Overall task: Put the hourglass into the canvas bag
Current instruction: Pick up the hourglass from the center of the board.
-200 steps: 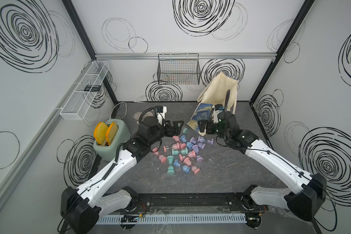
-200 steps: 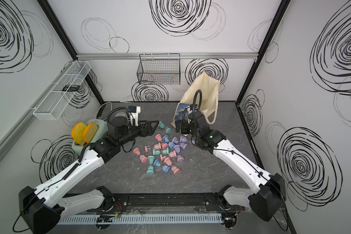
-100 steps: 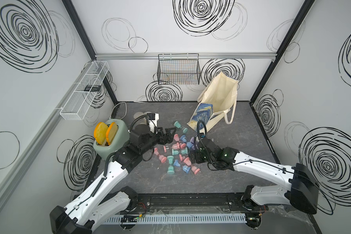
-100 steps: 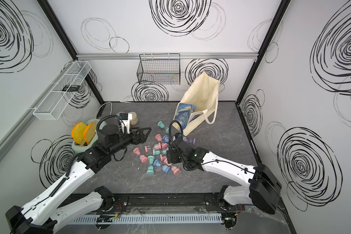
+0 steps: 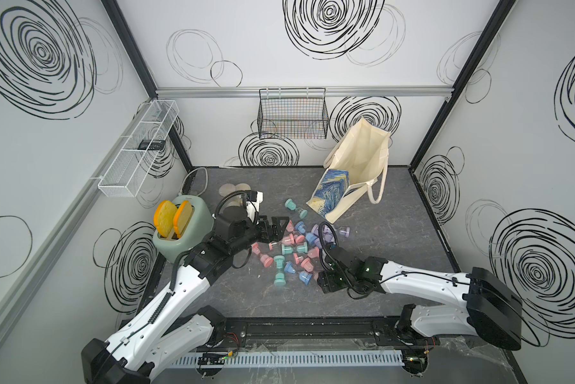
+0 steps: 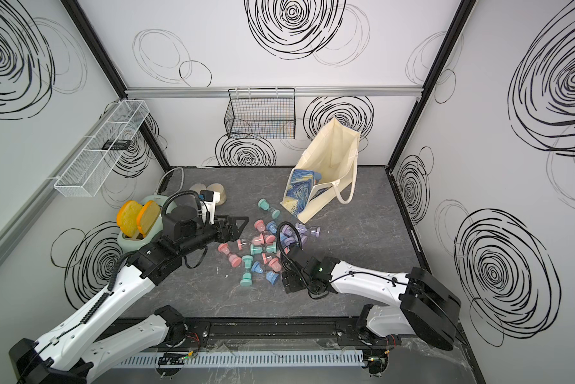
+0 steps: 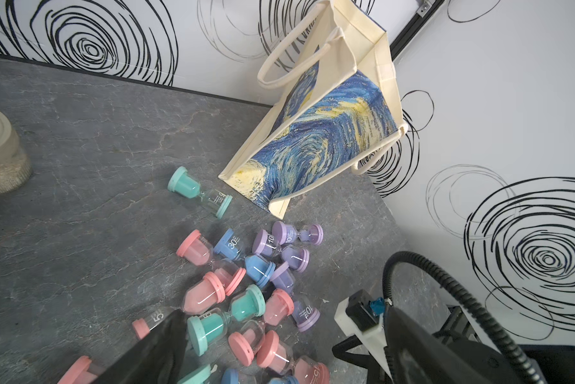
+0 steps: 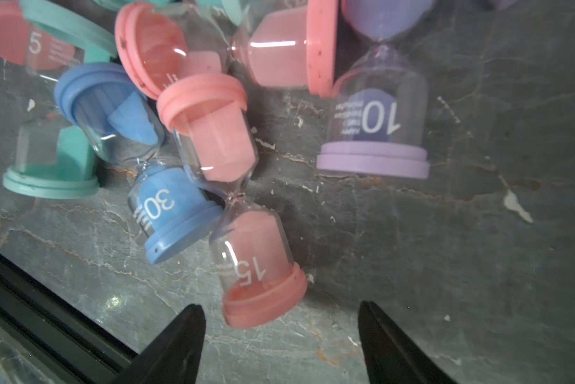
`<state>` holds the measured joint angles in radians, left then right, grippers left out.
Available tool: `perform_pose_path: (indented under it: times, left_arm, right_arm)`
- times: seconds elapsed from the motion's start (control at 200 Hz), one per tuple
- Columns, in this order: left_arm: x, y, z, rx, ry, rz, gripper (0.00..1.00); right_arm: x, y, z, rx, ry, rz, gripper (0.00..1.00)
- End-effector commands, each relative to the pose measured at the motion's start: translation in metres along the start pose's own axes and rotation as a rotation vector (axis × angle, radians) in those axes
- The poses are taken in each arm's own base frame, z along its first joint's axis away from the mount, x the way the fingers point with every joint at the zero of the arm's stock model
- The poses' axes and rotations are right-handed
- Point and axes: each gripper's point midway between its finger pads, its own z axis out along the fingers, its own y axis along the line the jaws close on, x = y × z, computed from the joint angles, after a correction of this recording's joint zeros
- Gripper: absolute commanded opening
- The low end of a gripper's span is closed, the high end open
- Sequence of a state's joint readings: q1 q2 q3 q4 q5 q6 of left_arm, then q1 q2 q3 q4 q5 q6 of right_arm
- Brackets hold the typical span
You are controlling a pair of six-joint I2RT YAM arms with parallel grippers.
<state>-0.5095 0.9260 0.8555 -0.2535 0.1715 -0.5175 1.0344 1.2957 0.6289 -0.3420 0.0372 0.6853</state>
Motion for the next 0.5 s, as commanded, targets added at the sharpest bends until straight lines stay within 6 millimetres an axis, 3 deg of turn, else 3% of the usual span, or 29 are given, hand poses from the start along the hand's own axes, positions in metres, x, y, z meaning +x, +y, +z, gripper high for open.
perform_pose_path:
  times: [0.0,0.495]
  left_arm:
    - [0.0,-0.001,0.002,0.009,0.0,0.017,0.96]
    - [0.0,0.003,0.006,-0.003,-0.011,0.016,0.96]
  right_arm:
    - [-0.004,0.005,0.006,-0.008,-0.017,-0.026,0.75]
    - [0.001,-0.002,0.032,0.059,0.043,-0.099,0.66]
